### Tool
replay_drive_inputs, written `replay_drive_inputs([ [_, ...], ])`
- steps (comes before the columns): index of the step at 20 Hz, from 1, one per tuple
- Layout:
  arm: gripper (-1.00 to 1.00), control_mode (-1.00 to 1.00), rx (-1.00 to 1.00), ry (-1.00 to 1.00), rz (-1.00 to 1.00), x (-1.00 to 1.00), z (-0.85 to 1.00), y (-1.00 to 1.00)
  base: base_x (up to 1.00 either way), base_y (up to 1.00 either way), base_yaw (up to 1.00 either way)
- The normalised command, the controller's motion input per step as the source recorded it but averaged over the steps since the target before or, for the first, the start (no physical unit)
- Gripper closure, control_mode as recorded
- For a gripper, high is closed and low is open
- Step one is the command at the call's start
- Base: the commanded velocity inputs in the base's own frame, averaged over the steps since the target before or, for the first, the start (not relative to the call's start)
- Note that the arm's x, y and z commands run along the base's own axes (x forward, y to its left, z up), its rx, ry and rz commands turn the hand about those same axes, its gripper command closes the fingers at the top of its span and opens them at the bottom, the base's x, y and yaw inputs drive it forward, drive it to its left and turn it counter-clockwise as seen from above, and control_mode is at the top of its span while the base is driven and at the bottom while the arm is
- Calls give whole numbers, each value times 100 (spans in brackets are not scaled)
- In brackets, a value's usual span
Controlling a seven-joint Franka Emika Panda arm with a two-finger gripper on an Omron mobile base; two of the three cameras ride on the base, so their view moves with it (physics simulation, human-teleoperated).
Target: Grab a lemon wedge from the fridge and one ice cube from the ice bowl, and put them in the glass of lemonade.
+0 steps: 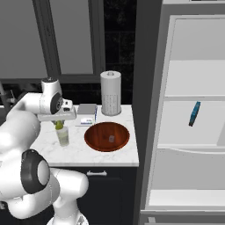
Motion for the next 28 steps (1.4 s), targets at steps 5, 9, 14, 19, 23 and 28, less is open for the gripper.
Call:
replay_drive_inputs([
  [5, 100, -100, 0, 0, 0, 1, 0, 1, 0, 0, 0],
  [9, 100, -100, 0, 0, 0, 26, 0, 0, 0, 0, 0],
  [14, 100, -100, 0, -1, 0, 32, 0, 0, 0, 0, 0],
  [19, 100, -100, 0, -9, 0, 8, -6, 2, 0, 0, 0],
  [23, 100, -100, 1, 0, 0, 0, -32, 21, 0, 0, 0],
  [28, 100, -100, 5, -6, 0, 0, -38, 21, 0, 0, 0],
])
